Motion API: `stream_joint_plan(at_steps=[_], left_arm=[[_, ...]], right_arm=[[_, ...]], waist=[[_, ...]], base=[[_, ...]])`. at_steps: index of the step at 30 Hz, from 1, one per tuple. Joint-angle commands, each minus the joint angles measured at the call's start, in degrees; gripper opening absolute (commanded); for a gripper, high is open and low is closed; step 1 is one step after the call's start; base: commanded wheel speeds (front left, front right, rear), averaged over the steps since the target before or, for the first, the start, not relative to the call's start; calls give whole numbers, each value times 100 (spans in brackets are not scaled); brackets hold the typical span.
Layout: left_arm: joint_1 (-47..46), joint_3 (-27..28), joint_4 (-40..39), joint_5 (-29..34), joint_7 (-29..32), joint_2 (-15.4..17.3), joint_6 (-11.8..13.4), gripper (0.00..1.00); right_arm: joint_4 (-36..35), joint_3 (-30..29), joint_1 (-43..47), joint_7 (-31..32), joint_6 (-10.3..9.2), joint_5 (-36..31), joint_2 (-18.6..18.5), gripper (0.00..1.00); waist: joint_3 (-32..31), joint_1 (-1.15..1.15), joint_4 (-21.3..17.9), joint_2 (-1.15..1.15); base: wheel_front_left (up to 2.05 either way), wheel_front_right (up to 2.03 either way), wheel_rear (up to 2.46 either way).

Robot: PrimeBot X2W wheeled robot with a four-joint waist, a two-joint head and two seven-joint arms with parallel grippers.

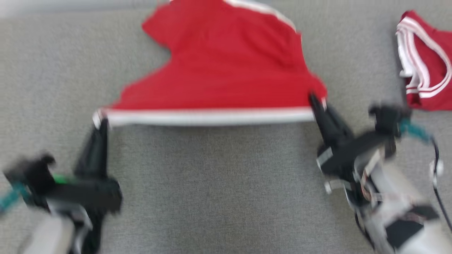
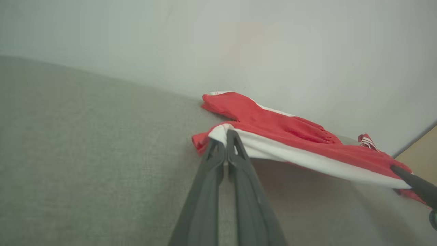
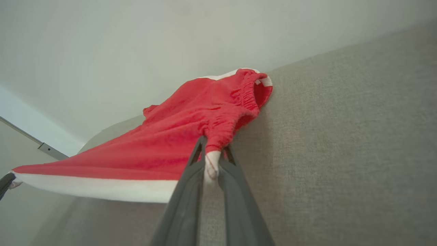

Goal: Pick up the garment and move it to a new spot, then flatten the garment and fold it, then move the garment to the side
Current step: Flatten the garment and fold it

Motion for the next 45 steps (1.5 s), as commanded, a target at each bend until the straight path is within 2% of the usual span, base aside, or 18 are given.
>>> stream_joint_plan(at_steps=[1, 6, 11, 13, 14, 20, 25, 30, 37, 42, 45], left_arm=[[449, 155, -105, 100, -28, -100, 50, 0], [1481, 343, -348, 292, -29, -422, 29, 0], [2233, 441, -396, 519, -29, -640, -110, 0], [2460, 471, -436, 637, -29, -724, -164, 0], [2634, 513, -509, 730, -30, -795, -201, 0], [2670, 602, -704, 921, -30, -820, -268, 0], [2230, 601, -740, 1027, 24, -657, -336, 0], [1236, 492, -653, 1188, 357, -322, -507, 0], [-568, 135, -165, 1200, 1082, 125, -688, 0], [-1789, -166, 548, 1107, 1432, 424, -726, 0], [-2410, -529, 949, 1073, 1510, 567, -735, 0]], right_arm=[[-139, -161, 483, 15, -19, 69, -144, 0], [-667, -537, 1748, 101, -20, -94, -219, 0], [-1326, -1017, 2984, 281, -22, -447, -51, 0], [-1635, -1221, 3495, 426, -22, -642, 45, 0], [-2013, -1463, 3890, 590, -22, -841, 183, 0], [-2958, -1975, 4503, 1241, -22, -1289, 690, 0], [-3291, -2047, 4318, 1576, -20, -1383, 955, 0], [-3336, -2132, 3750, 1896, -19, -1288, 1124, 0], [-2888, -2162, 2587, 2182, -18, -1055, 1258, 0], [-2420, -1989, 1782, 2062, -18, -908, 1279, 0], [-2097, -1801, 1363, 1931, -18, -779, 1281, 0]], waist=[[-343, 2, 13, 1], [-583, 2, 77, 1], [-776, 2, 164, 1], [-844, 2, 207, 1], [-871, 2, 232, 1], [-838, 2, 178, 1], [-744, 2, 64, 1], [-480, 2, -121, 1], [136, 2, -510, 1], [587, 2, -846, 1], [759, 2, -1020, 1]], base=[[0, 0, 0], [0, 0, 0], [0, 0, 0], [0, 0, 0], [0, 0, 0], [0, 0, 0], [0, 0, 0], [0, 0, 0], [0, 0, 0], [0, 0, 0], [0, 0, 0]])
